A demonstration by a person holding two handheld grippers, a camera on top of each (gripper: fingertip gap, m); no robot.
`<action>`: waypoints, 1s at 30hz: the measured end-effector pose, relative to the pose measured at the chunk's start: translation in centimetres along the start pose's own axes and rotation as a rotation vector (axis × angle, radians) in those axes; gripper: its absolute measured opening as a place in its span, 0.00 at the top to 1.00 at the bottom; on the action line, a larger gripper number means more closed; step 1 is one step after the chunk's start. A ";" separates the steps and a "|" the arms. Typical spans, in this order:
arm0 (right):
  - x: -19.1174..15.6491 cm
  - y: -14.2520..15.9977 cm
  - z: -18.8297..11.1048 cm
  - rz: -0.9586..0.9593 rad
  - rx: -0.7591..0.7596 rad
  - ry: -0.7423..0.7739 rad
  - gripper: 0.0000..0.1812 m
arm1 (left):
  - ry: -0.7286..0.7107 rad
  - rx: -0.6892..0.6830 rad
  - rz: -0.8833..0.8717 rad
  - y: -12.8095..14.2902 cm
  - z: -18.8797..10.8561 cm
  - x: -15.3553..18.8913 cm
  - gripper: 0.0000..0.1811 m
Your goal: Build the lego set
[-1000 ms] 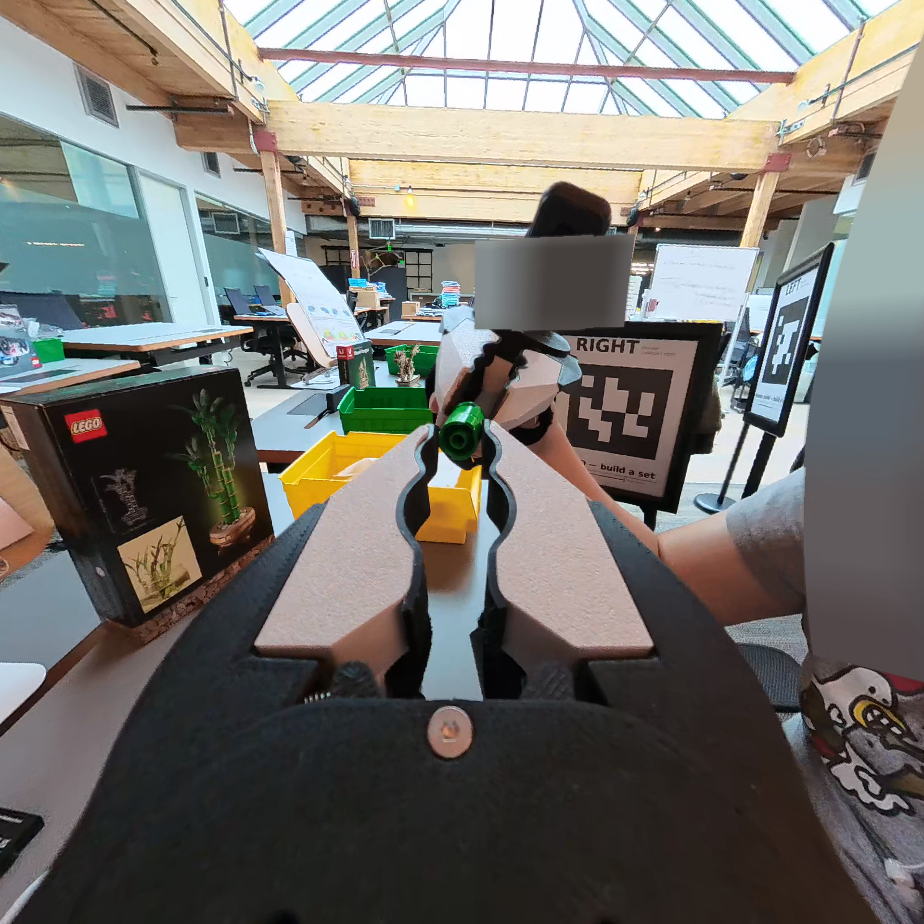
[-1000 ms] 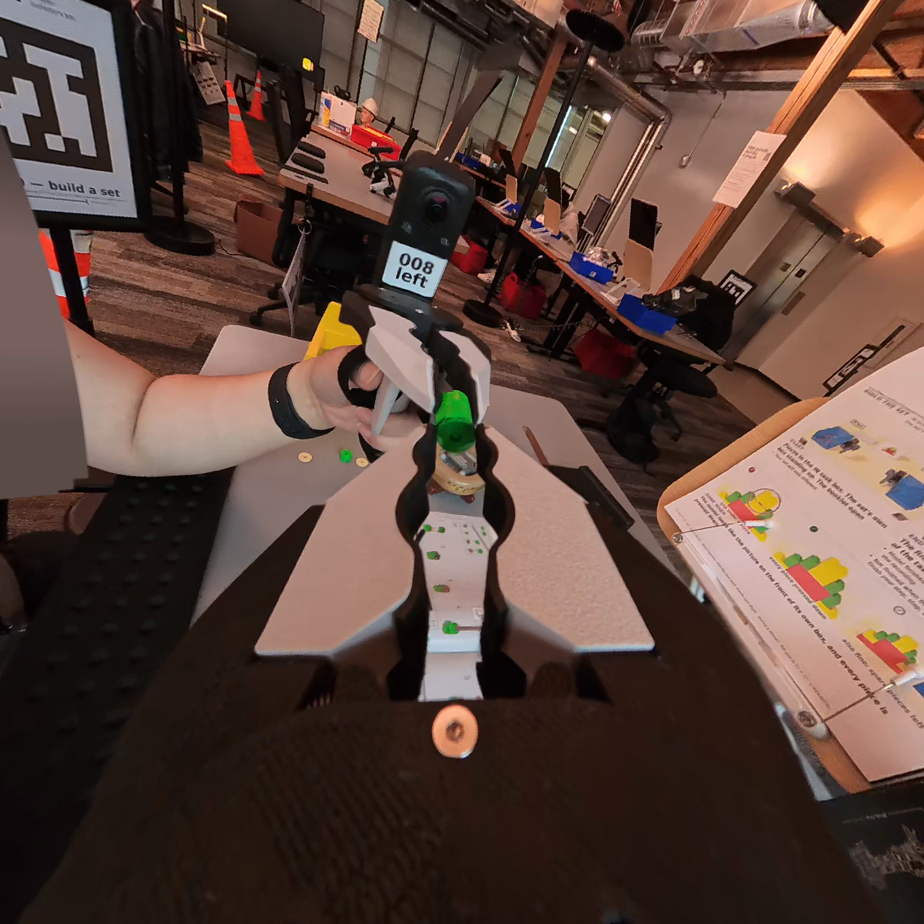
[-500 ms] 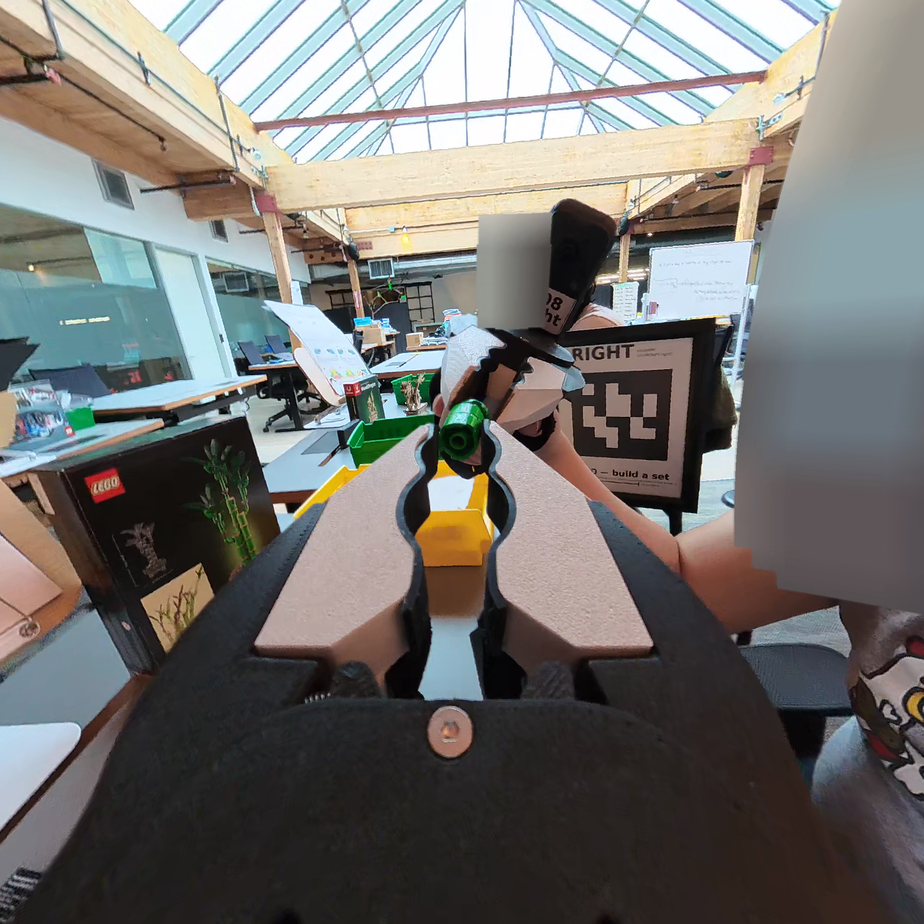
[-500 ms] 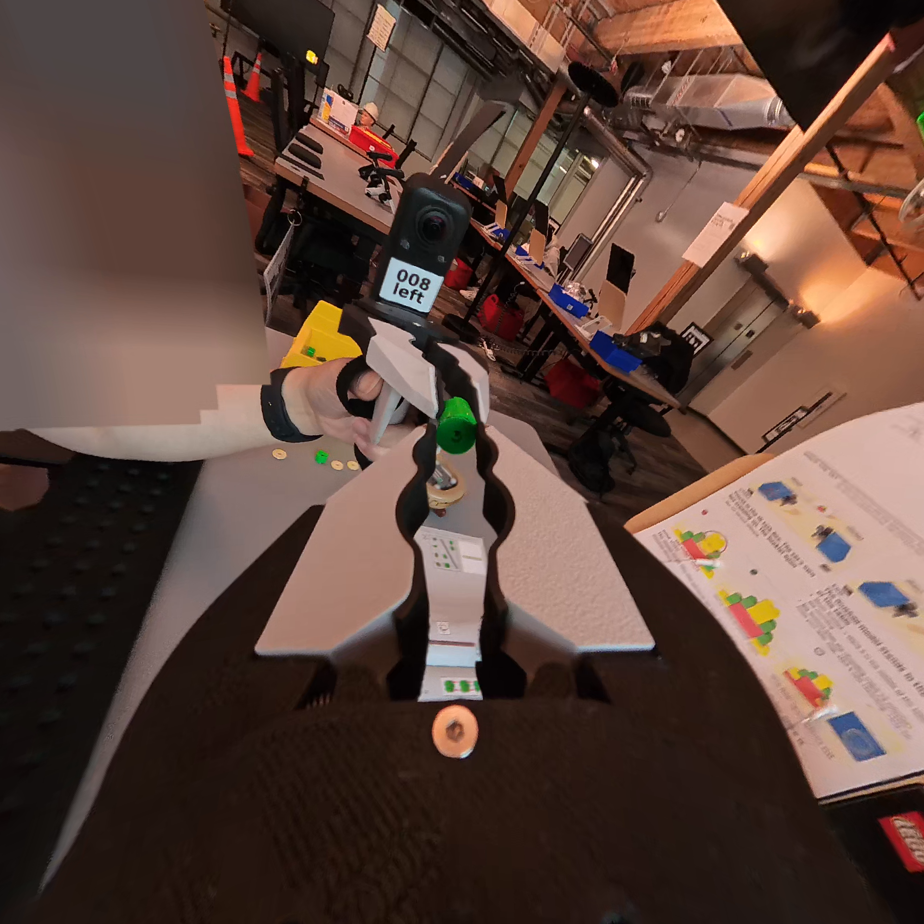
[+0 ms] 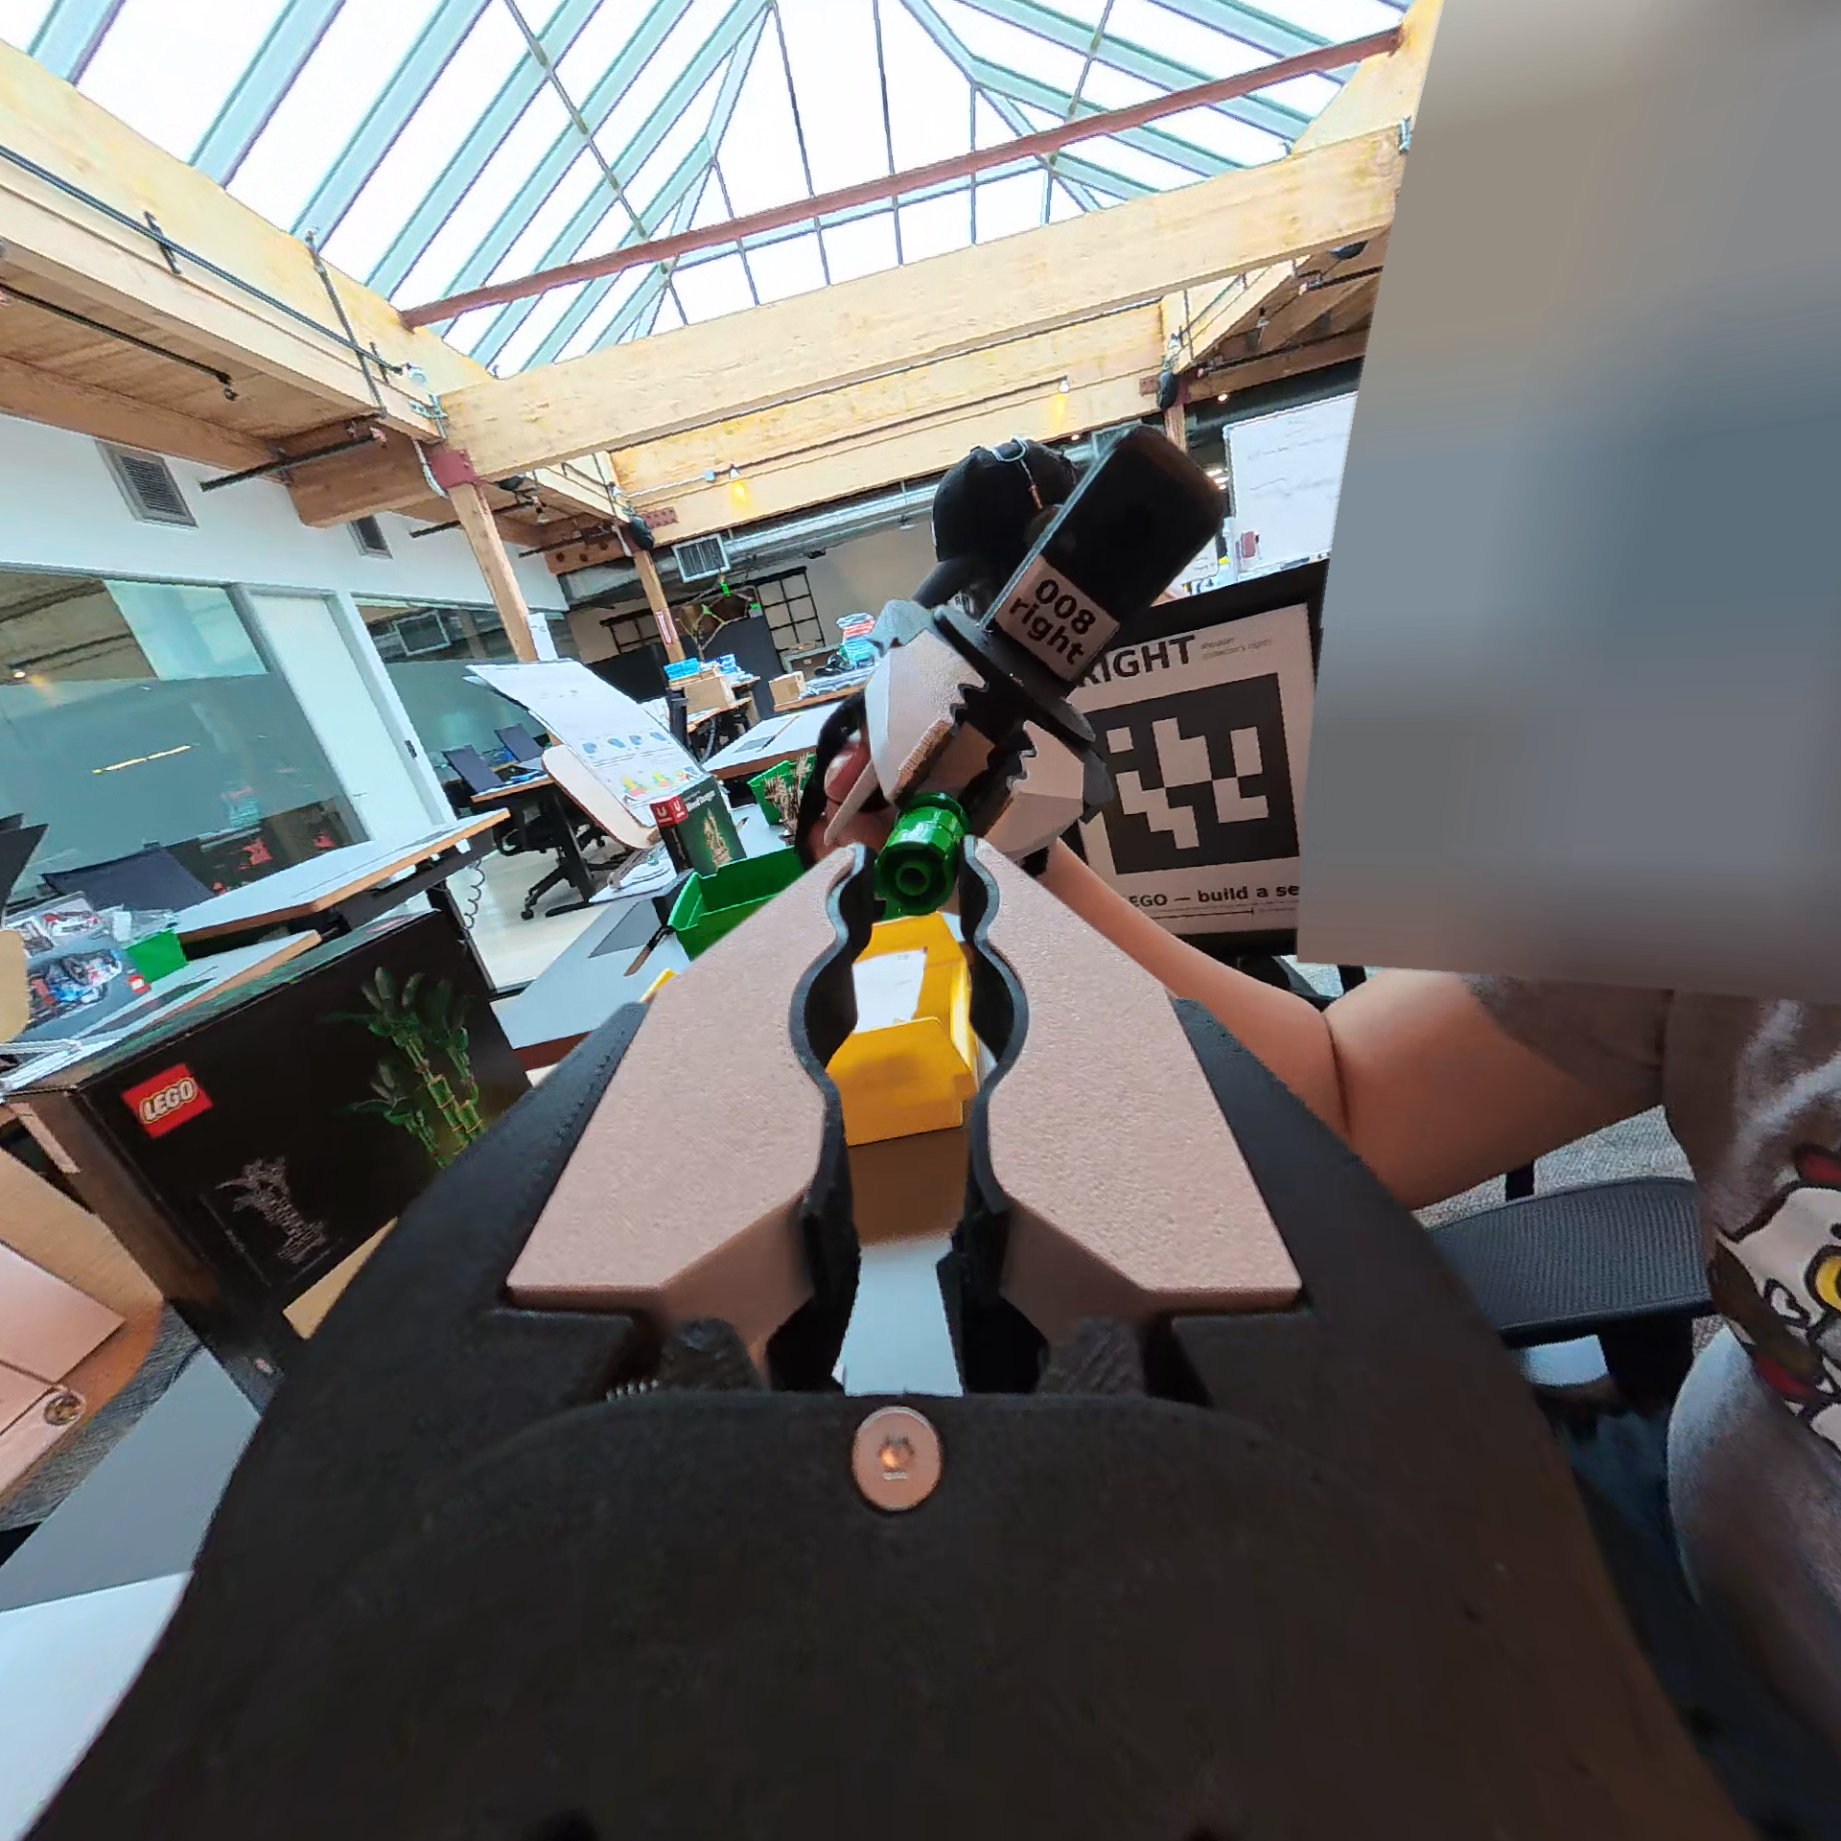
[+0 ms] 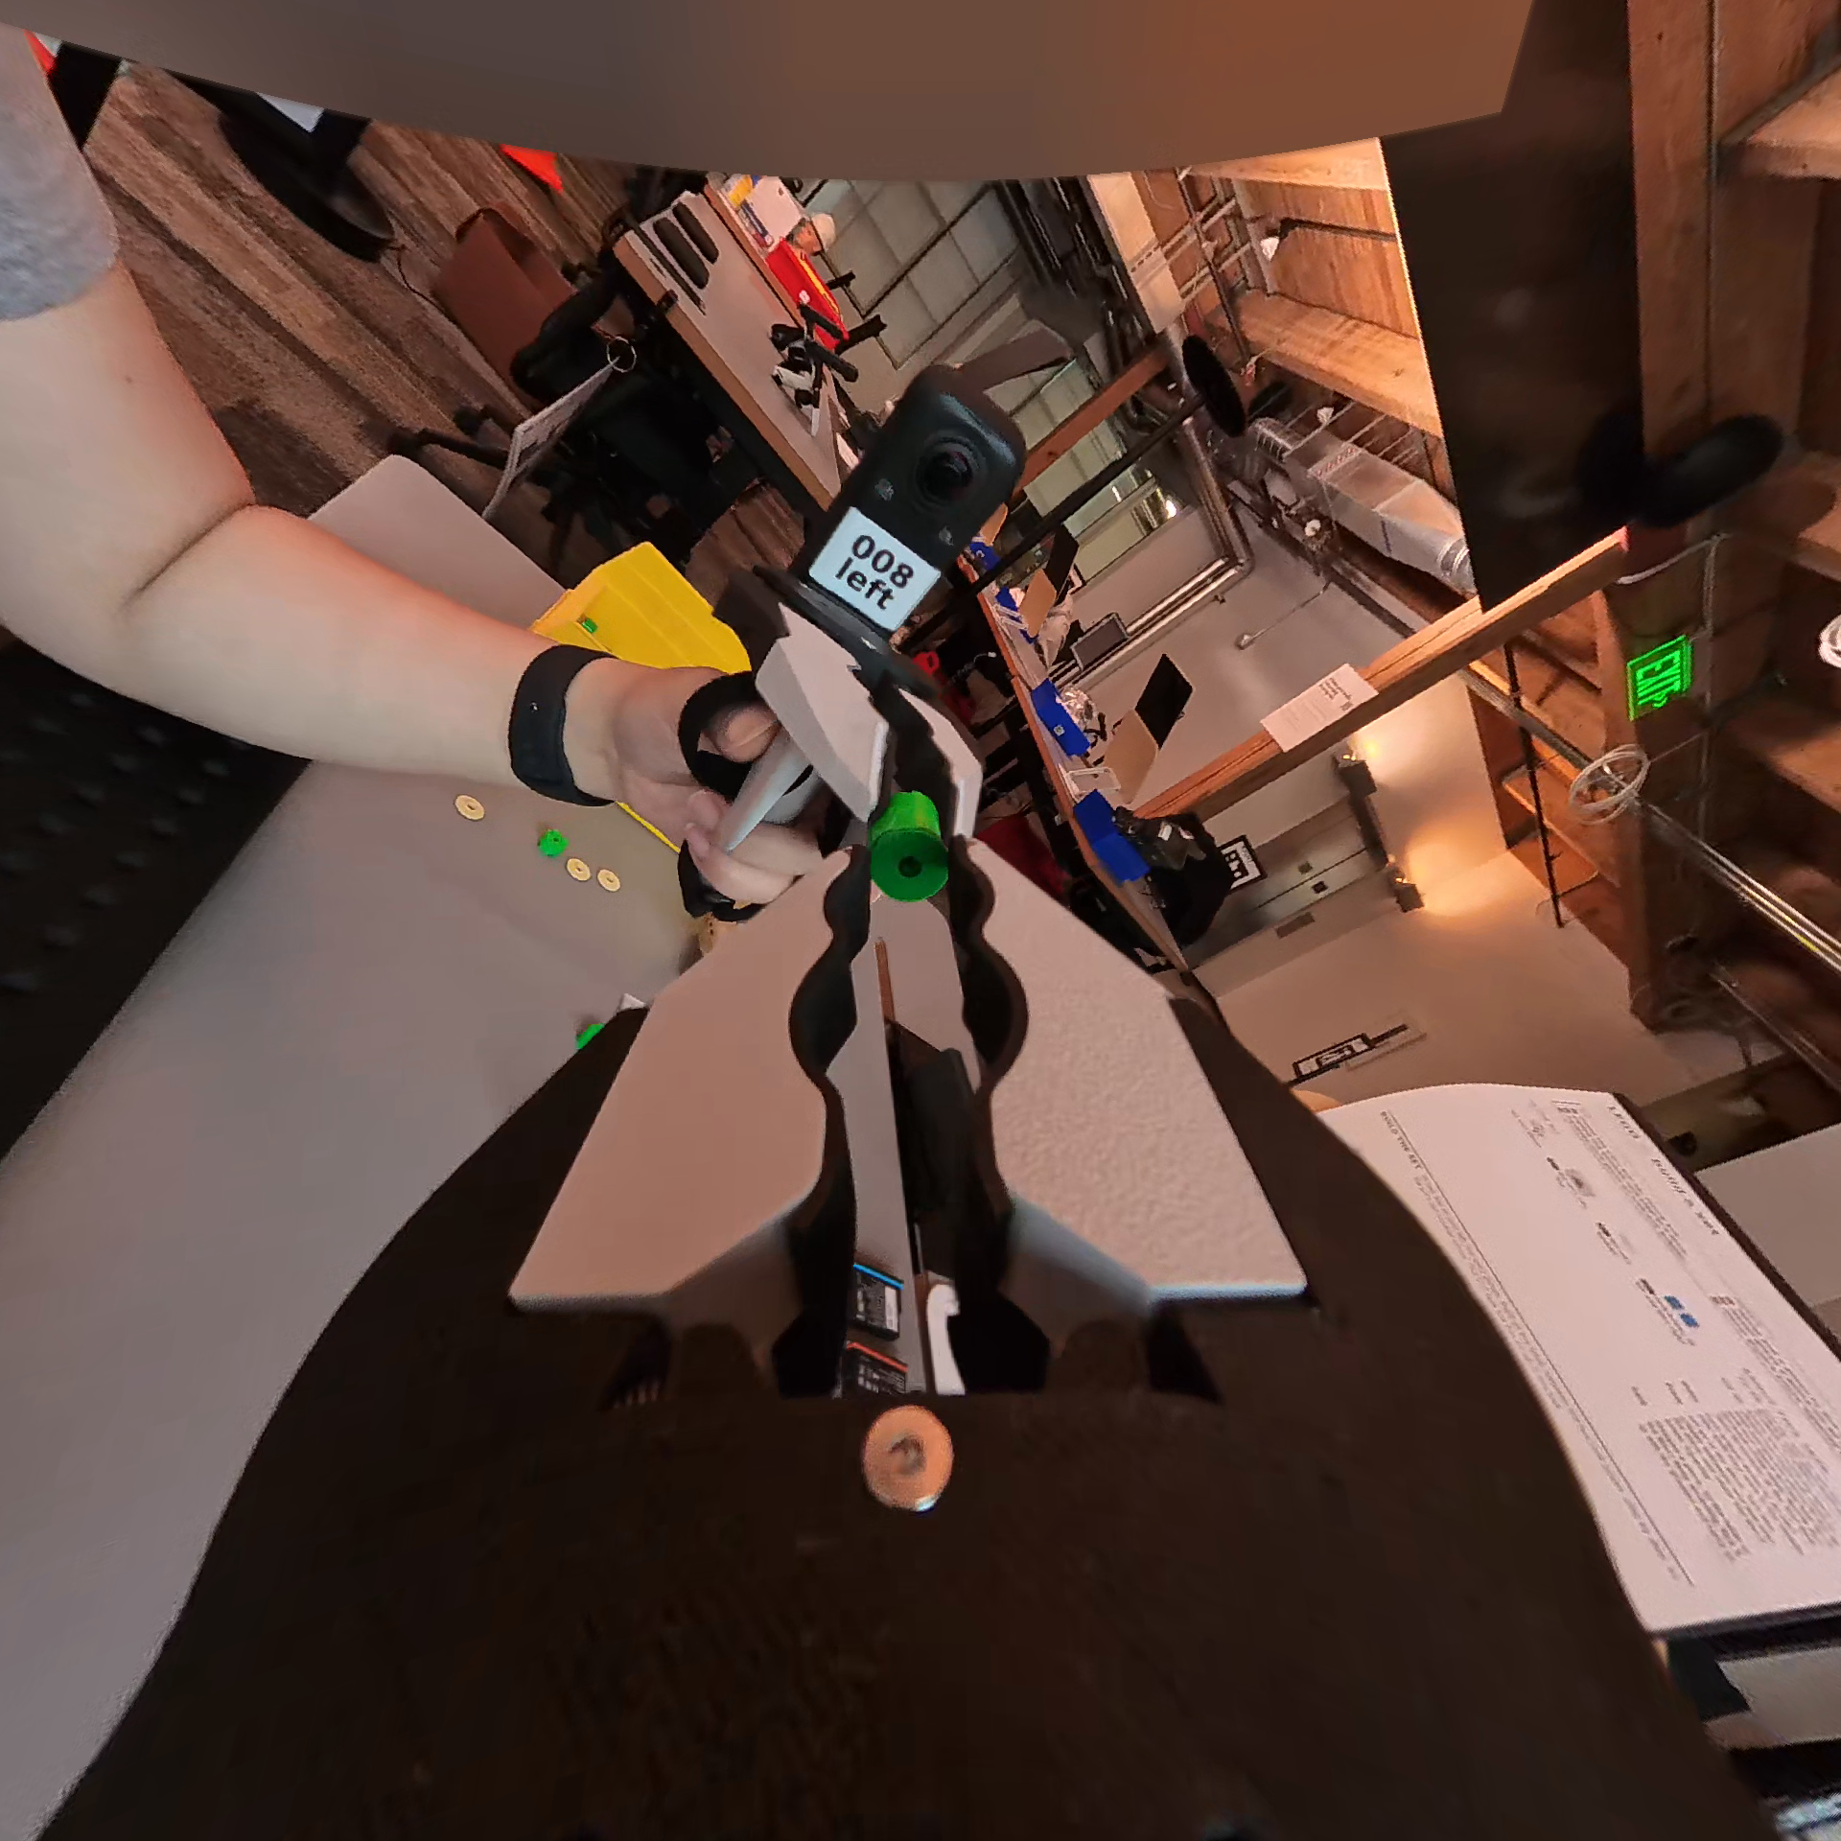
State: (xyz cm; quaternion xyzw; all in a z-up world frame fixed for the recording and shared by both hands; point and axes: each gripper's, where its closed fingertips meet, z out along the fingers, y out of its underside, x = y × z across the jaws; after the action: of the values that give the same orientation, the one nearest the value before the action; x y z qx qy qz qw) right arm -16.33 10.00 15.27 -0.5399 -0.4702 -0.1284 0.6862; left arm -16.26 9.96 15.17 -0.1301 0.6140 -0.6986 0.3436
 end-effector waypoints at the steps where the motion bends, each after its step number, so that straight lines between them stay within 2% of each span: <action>1: 0.0 0.0 -0.1 -0.007 -0.003 0.003 0.92 | -0.002 0.003 0.003 0.0 0.1 0.0 0.92; 6: 0.2 -0.3 -0.1 -0.031 0.004 0.017 0.92 | -0.026 0.024 0.056 -0.5 0.1 0.1 0.92; 12: 0.0 -0.7 -0.2 -0.054 0.018 0.016 0.92 | -0.068 0.025 0.209 -0.8 0.2 0.7 0.93; 21: -0.4 -1.1 -0.3 -0.039 0.064 -0.012 0.92 | -0.023 0.004 0.157 -0.5 0.2 1.1 0.93; 30: -1.1 -0.4 -0.3 -0.026 -0.002 -0.053 0.92 | 0.009 -0.089 0.122 0.7 0.1 1.2 0.93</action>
State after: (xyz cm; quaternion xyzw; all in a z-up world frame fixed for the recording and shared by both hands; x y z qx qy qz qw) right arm -17.06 9.25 14.66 -0.5379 -0.4951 -0.1234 0.6711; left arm -16.88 9.08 14.23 -0.1043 0.6527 -0.6491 0.3765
